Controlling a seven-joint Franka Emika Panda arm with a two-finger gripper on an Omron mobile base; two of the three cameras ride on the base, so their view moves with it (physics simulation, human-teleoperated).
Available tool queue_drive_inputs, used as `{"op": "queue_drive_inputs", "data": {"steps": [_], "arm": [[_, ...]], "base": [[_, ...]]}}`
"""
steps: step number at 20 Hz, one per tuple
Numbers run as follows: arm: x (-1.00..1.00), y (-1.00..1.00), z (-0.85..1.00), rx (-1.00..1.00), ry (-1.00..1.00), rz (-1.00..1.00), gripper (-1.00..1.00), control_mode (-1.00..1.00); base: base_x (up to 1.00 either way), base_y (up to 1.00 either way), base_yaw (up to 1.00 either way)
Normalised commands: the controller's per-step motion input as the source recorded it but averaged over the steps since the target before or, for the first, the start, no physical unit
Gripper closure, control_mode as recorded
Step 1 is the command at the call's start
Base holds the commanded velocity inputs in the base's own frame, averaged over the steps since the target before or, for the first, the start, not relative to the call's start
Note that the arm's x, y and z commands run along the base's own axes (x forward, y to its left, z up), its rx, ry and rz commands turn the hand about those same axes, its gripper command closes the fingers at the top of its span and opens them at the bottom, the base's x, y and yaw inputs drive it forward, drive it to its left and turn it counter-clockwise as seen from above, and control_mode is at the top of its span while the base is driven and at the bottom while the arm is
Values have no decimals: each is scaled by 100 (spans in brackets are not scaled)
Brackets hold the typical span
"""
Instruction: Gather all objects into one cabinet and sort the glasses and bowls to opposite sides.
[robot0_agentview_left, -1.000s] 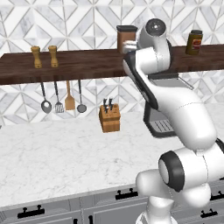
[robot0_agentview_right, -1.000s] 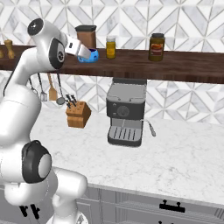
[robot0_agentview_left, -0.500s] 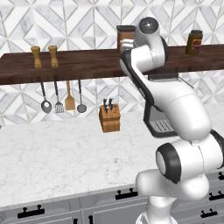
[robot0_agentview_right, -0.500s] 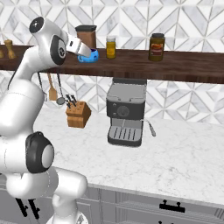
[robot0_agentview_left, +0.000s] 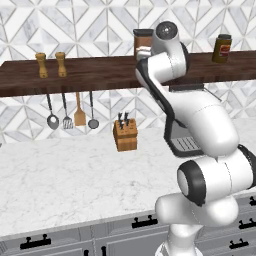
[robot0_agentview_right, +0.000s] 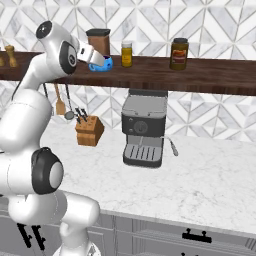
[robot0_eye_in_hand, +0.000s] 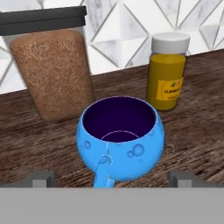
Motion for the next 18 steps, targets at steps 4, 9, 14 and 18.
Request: {"op": "queue_drive_inputs", "data": {"steps": [4, 9, 14, 18], "arm": [[8, 0, -17, 0, 0, -1, -100, -100], [2, 0, -19, 0, 0, 0, -100, -100], [1, 0, -13, 0, 0, 0, -100, -100], [14, 0, 0, 0, 0, 0, -100, -100]], "base": [[0, 0, 0], [0, 0, 0], [0, 0, 0], [0, 0, 0]]}}
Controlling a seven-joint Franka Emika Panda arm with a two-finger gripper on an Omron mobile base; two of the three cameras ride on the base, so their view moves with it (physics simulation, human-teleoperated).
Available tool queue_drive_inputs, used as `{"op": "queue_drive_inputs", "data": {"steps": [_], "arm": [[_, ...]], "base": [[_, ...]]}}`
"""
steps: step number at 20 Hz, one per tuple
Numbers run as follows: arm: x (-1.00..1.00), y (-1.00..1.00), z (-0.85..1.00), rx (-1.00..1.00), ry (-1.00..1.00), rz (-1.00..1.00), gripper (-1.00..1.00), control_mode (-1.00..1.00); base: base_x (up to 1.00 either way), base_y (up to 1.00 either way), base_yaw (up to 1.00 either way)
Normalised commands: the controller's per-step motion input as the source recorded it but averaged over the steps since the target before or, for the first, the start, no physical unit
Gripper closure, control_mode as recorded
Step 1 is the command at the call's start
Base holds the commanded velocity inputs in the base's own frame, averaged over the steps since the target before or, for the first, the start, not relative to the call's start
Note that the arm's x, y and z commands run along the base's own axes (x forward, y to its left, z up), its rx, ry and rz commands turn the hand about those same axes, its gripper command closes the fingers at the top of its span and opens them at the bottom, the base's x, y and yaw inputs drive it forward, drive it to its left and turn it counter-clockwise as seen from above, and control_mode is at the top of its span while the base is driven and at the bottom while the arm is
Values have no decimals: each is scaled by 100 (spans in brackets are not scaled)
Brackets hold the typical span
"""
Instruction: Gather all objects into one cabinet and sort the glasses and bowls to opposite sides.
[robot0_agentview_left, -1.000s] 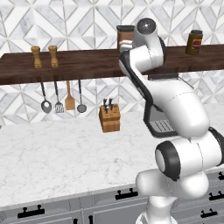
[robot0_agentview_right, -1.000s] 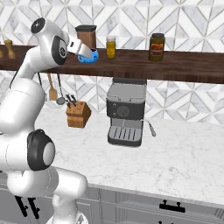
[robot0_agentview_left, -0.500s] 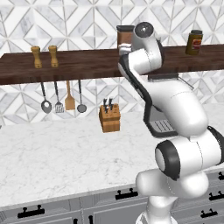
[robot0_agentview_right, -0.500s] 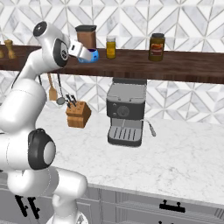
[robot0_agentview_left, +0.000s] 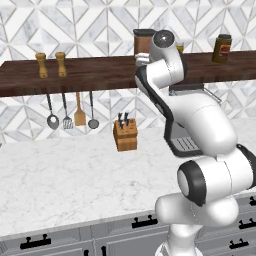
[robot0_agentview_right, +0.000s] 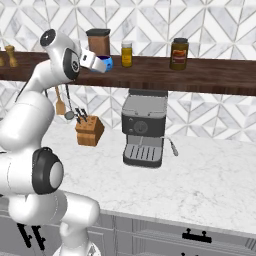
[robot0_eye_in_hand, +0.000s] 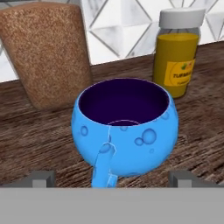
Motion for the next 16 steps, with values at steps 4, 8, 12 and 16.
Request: {"op": "queue_drive_inputs", "data": {"steps": [4, 8, 12, 16], "arm": [[7, 0, 0, 0, 0, 0, -100, -100], [2, 0, 0, 0, 0, 0, -100, -100], [0, 0, 0, 0, 0, 0, -100, -100], [0, 0, 0, 0, 0, 0, -100, -100]], "base": [[0, 0, 0], [0, 0, 0], [0, 0, 0], [0, 0, 0]]}}
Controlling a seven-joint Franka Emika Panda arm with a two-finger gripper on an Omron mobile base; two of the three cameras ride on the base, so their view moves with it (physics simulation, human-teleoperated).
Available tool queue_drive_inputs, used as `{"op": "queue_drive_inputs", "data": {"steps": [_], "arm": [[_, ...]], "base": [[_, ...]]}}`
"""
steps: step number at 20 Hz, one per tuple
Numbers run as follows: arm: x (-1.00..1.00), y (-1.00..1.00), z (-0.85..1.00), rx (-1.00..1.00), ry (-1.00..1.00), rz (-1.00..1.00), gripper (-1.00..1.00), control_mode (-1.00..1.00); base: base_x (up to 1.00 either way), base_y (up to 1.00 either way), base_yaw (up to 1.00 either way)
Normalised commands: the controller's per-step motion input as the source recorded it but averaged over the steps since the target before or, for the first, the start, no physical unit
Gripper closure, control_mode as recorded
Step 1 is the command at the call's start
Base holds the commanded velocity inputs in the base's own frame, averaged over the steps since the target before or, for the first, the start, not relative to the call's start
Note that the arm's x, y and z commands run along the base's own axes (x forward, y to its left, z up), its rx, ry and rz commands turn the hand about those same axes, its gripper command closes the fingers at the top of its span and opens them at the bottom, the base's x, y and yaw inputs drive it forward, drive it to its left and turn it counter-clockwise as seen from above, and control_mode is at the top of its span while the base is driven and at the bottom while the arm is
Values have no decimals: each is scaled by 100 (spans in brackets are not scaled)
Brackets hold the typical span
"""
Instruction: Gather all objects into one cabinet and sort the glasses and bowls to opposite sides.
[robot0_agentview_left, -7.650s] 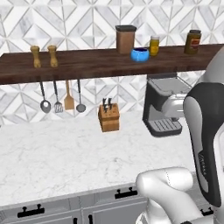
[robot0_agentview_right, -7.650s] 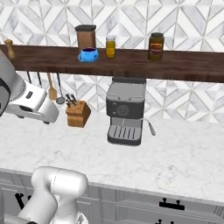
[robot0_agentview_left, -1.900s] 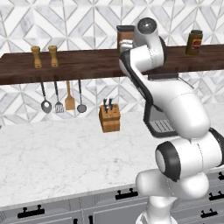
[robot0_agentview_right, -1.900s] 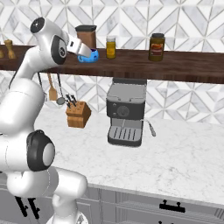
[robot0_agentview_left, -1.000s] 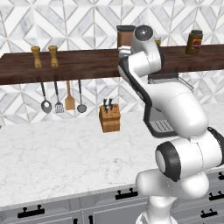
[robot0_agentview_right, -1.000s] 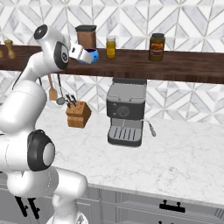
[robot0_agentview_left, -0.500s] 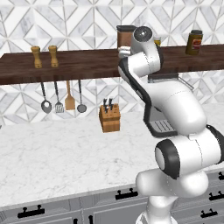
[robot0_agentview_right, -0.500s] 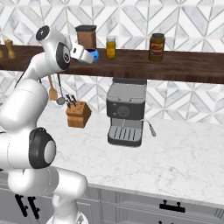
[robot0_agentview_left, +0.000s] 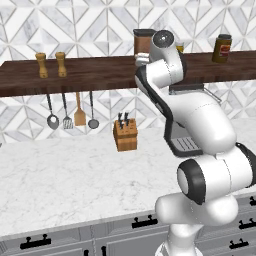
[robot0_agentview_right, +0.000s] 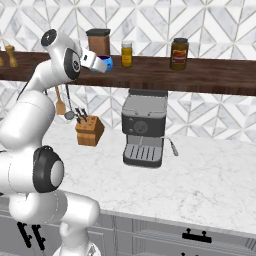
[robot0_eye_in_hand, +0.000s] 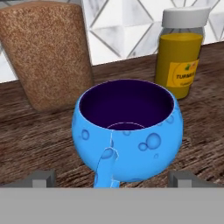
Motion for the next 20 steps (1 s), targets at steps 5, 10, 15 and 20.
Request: {"op": "queue_drive_inputs", "data": {"steps": [5, 10, 15, 20], "arm": [[0, 0, 0, 0, 0, 0, 100, -100], [0, 0, 0, 0, 0, 0, 100, -100], [0, 0, 0, 0, 0, 0, 100, -100], [0, 0, 0, 0, 0, 0, 100, -100]], "base": [[0, 0, 0], [0, 0, 0], [0, 0, 0], [0, 0, 0]]}}
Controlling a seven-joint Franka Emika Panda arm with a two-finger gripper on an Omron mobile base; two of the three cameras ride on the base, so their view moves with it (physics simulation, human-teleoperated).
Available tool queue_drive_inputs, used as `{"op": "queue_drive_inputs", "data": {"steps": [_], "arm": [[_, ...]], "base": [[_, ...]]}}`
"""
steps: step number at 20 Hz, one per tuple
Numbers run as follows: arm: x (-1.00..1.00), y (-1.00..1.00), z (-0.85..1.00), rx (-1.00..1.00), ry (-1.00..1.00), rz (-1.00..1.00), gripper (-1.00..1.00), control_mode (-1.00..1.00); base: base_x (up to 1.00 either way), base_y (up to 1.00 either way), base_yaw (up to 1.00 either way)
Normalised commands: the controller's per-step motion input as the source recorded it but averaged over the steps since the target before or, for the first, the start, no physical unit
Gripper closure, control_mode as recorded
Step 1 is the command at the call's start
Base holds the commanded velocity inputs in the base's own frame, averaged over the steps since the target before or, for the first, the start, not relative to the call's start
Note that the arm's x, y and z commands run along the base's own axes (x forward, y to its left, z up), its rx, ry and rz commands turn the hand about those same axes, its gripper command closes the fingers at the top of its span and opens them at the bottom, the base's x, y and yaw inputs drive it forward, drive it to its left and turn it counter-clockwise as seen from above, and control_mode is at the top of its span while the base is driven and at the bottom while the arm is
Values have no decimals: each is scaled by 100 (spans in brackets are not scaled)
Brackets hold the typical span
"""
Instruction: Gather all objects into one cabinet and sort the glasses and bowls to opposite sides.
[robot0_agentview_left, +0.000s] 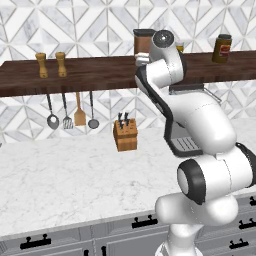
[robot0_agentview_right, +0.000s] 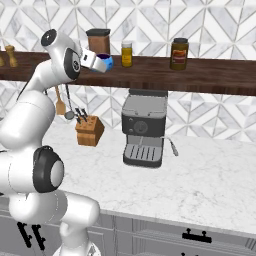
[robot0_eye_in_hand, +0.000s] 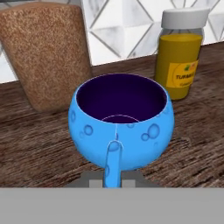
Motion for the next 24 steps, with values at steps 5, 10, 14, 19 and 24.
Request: {"op": "queue_drive_inputs", "data": {"steps": [5, 10, 14, 19, 24], "arm": [[0, 0, 0, 0, 0, 0, 100, -100], [-25, 0, 0, 0, -2, 0, 100, -100], [-74, 0, 10, 0, -3, 5, 100, -100], [-100, -10, 18, 0, 0, 9, 100, -100], [-100, -32, 15, 0, -2, 16, 100, -100]], "base": [[0, 0, 0], [0, 0, 0], [0, 0, 0], [0, 0, 0], [0, 0, 0]]}}
